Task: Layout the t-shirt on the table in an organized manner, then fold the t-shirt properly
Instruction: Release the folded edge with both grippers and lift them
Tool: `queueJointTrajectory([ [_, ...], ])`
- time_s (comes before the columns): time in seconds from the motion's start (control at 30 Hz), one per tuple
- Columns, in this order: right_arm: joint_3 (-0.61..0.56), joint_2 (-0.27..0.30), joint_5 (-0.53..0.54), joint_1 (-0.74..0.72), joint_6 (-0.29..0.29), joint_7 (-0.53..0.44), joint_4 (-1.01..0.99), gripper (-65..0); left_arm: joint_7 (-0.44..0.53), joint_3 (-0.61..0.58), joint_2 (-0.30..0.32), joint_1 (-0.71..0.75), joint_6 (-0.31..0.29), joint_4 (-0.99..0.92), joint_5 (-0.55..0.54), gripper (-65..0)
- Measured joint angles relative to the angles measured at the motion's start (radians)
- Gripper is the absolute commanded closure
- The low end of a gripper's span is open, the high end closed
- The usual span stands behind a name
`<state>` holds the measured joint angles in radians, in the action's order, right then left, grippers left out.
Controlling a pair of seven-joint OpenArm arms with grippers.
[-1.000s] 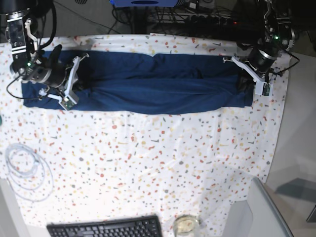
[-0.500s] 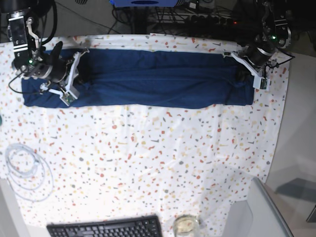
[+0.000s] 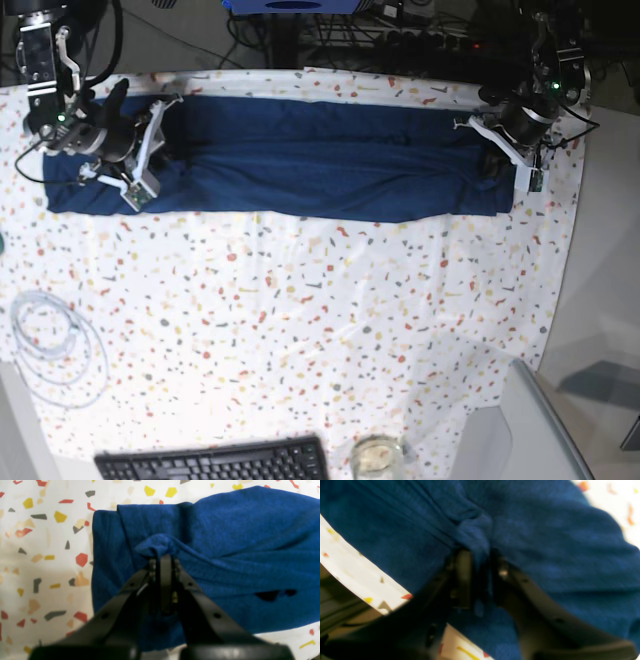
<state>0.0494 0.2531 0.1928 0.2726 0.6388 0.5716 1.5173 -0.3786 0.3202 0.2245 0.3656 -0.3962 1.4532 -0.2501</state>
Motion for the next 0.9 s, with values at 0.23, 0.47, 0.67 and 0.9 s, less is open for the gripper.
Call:
queueJointTrajectory([
  [0.23,0.061,-0.007,-0.011,0.019,-0.002,0.011,0.095,-24.8,-0.008,0.006,0.000,0.033,0.000,0.077,0.004,-22.5],
  [0.47,0.066,-0.008,-0.010,0.038,-0.002,0.185,0.216,-24.8,-0.007,0.151,0.003,0.087,0.004,0.163,0.007,-25.3],
  [0.67,0.064,-0.011,-0.014,0.050,-0.082,0.270,0.216,-24.5,-0.008,0.206,-0.003,0.102,-0.005,0.170,0.003,-25.2],
  [0.9,-0.039,-0.024,-0.016,0.019,-0.083,0.134,0.218,-24.5,-0.006,0.330,-0.006,0.100,-0.001,0.161,-0.003,-6.7],
])
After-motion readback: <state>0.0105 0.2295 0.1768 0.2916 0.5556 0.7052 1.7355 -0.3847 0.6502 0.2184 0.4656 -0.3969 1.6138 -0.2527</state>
